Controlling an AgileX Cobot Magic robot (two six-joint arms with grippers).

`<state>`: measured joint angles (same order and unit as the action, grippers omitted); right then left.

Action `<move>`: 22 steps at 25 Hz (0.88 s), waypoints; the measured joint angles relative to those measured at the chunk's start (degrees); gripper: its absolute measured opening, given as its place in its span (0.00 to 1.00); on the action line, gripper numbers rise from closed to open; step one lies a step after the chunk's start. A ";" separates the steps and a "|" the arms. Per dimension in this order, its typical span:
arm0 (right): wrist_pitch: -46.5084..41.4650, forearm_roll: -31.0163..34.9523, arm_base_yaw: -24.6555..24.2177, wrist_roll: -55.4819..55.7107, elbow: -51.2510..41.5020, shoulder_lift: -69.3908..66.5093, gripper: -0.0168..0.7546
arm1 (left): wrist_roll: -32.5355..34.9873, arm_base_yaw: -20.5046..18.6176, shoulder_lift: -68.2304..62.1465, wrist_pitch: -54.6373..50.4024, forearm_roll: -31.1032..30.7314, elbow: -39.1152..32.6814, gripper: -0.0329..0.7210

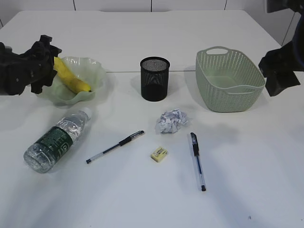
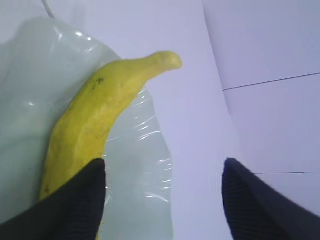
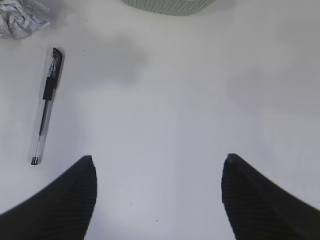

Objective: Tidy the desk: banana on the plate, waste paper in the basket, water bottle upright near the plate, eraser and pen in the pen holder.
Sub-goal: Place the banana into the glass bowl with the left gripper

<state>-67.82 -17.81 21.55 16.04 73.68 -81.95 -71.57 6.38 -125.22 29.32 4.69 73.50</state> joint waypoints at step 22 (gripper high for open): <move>0.37 -0.47 0.00 0.00 0.00 0.00 0.77 | -0.10 0.00 16.09 -14.41 -34.28 0.00 0.73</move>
<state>-67.44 -18.27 21.55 16.04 73.68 -81.95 -71.67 6.38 -109.12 14.91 -29.58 73.50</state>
